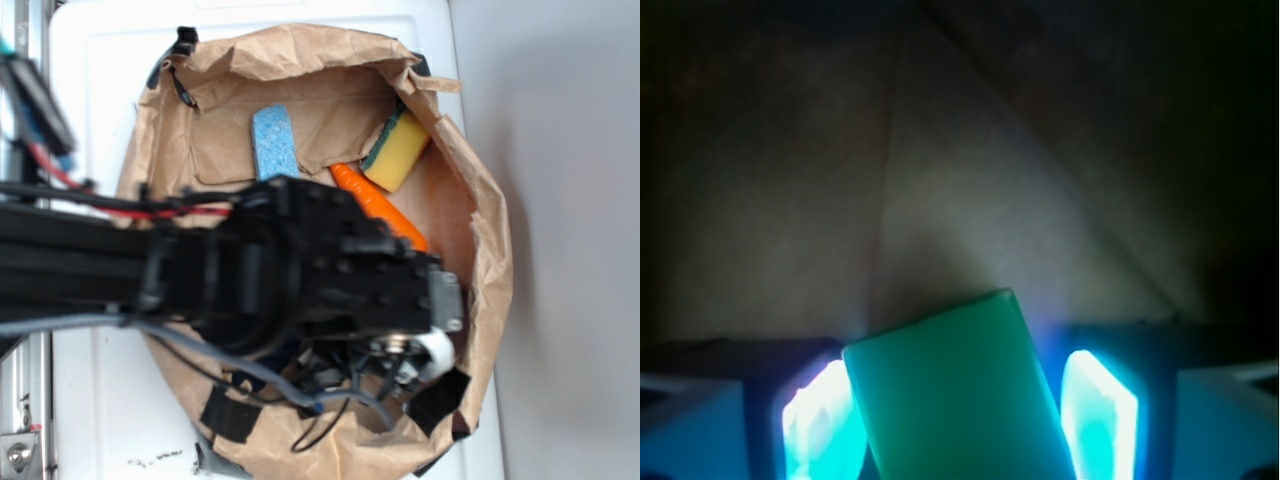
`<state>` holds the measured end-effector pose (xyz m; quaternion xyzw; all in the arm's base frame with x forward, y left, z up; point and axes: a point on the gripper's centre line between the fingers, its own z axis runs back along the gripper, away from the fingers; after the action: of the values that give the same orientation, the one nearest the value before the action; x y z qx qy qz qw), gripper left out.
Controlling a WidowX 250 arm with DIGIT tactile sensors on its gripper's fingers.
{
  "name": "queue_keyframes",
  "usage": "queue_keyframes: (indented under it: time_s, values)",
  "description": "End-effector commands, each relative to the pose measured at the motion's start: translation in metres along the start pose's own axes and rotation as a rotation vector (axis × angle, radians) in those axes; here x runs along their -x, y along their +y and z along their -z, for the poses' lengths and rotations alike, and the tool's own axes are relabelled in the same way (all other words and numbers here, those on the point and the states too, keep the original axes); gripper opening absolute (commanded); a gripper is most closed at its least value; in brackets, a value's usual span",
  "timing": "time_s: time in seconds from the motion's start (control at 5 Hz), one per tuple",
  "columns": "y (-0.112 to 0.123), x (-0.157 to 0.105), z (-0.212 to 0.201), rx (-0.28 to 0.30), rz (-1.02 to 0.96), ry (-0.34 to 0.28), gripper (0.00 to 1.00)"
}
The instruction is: Grab the green block.
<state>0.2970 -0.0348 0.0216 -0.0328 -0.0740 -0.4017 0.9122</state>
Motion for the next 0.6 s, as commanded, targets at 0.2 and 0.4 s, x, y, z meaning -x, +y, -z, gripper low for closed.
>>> queue_keyframes:
  time_s: [0.2, 0.4]
  values:
    - [0.005, -0.012, -0.044, -0.090, -0.173, -0.005, 0.00]
    - [0.009, -0.003, -0.083, -0.128, -0.269, -0.014, 0.00]
